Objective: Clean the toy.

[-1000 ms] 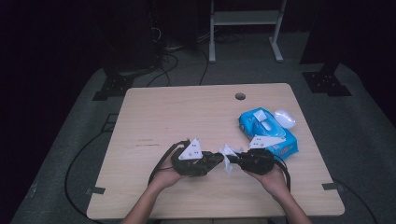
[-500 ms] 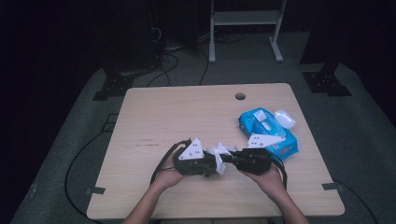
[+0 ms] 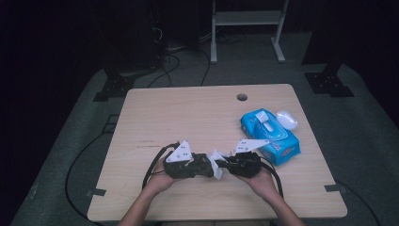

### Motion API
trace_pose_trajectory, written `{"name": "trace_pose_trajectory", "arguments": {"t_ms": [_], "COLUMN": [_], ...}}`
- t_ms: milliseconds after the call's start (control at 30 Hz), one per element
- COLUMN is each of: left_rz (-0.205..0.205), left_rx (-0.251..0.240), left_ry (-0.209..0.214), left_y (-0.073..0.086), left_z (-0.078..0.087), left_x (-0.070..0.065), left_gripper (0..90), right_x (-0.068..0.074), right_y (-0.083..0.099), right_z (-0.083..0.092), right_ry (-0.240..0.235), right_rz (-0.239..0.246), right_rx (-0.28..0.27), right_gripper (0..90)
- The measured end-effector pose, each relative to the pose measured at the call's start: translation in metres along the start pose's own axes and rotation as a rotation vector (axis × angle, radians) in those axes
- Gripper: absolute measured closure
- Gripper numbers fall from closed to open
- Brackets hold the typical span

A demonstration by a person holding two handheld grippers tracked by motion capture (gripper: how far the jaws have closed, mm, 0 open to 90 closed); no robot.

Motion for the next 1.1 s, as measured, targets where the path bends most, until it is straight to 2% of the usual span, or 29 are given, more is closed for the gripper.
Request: {"name": "trace_pose_trajectory", "arguments": {"t_ms": [67,200,400,533,667,1000,1100], "left_rz": [0.009,-0.006,0.045,0.028,0.030,0.033,0.023], "left_rx": [-0.004,0.022,-0.016,-0.007,-0.003,0.043,0.074], "left_ry": [-0.004,-0.028,-0.018,-0.031,-0.031,-0.038,-0.041], "left_y": [0.003,0.012,0.025,0.028,0.030,0.041,0.044], "left_z": [0.004,0.009,0.013,0.012,0.011,0.006,0.003], "left_x": [0.001,0.001,0.008,0.007,0.008,0.010,0.010], "left_gripper": [63.4,63.8,64.5,64.4,64.4,64.3,64.2], "right_x": [0.000,0.002,0.003,0.004,0.003,0.004,0.005], "right_y": [-0.001,-0.001,-0.003,-0.004,-0.003,-0.002,-0.002], "right_z": [-0.002,-0.007,-0.013,-0.015,-0.015,-0.017,-0.018], "right_ry": [0.003,0.016,0.024,0.037,0.038,0.056,0.058], "right_rz": [0.006,0.022,0.036,0.054,0.053,0.071,0.073], "right_rx": [0.005,0.026,0.027,0.039,0.040,0.054,0.059], "right_gripper": [81.8,81.8,81.8,81.8,81.7,81.7,81.7]}}
Point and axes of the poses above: each handheld gripper's, and its own axes: z roughly backward along the jaws, y roughly out of its underside, x roughly to its left, the point moved 1 cm from there along -z, roughly forward along the jaws, and after that the axes turned 6 degrees about z, right-handed, at the moved point
